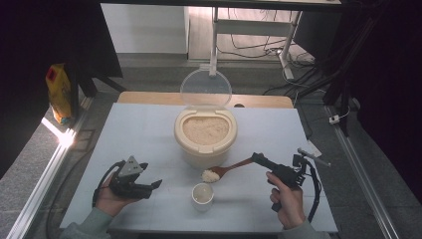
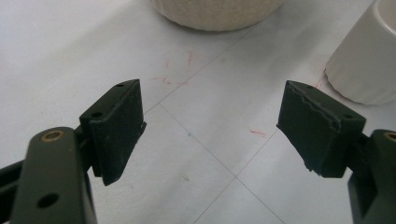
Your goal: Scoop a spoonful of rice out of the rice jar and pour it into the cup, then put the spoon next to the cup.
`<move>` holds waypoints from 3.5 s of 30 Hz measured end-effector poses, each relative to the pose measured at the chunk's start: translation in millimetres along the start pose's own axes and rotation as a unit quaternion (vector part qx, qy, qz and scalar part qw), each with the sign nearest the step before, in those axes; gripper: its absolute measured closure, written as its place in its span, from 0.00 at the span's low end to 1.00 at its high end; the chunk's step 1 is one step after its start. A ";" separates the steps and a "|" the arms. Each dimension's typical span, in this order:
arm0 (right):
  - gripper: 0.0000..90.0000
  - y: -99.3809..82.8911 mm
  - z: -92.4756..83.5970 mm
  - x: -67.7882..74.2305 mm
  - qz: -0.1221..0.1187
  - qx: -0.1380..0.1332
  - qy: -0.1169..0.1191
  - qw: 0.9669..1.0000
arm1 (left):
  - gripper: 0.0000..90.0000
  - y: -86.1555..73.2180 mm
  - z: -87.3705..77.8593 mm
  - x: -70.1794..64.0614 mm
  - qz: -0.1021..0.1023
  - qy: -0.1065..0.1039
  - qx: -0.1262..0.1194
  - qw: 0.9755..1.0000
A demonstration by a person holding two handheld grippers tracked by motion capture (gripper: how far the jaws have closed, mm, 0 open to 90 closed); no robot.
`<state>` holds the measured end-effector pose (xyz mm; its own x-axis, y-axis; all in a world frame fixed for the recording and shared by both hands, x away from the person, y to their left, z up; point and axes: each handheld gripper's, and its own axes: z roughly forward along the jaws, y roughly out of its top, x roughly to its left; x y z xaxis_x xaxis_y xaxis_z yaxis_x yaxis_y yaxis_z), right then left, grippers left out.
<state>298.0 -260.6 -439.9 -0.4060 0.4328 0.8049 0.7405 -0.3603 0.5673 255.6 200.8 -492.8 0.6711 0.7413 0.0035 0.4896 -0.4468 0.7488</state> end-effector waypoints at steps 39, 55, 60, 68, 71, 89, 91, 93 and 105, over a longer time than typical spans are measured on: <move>0.93 -14.0 21.0 42.8 -0.238 0.063 -0.022 0.969 | 0.24 -0.6 0.0 0.5 0.001 0.001 0.002 1.000; 0.93 -15.0 20.7 51.9 -0.278 0.060 -0.008 0.959 | 0.24 -0.7 -0.4 0.6 0.000 0.002 0.001 1.000; 0.93 -9.4 14.3 46.6 -0.245 0.048 0.005 0.968 | 0.24 -0.7 -0.6 0.8 0.000 0.002 0.000 1.000; 0.93 0.6 -1.0 38.5 -0.224 0.031 0.006 0.974 | 0.24 -0.7 -0.2 0.9 0.000 0.002 0.001 1.000; 0.93 5.0 -9.4 37.9 -0.222 0.026 0.005 0.975 | 0.24 -0.6 -0.1 1.1 -0.001 0.002 0.001 1.000; 0.93 15.1 -38.7 27.2 -0.219 0.067 -0.023 0.973 | 0.24 0.6 1.7 0.7 0.000 0.003 0.002 1.000; 0.93 14.4 -39.2 26.7 -0.220 0.073 -0.024 0.973 | 0.24 0.8 1.8 0.5 0.001 0.003 0.003 1.000; 0.93 13.9 -38.7 26.0 -0.221 0.082 -0.025 0.972 | 0.24 1.2 2.1 0.7 0.000 0.002 0.002 1.000; 0.93 6.5 -22.4 21.6 -0.213 0.142 -0.021 0.966 | 0.24 1.6 3.1 1.4 0.001 0.001 0.003 1.000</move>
<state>282.0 -272.1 -414.9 -0.6892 0.5265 0.4978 0.6305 0.0971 0.7701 259.1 199.6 -493.7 0.6719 0.7406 0.0062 0.4912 -0.4518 0.7447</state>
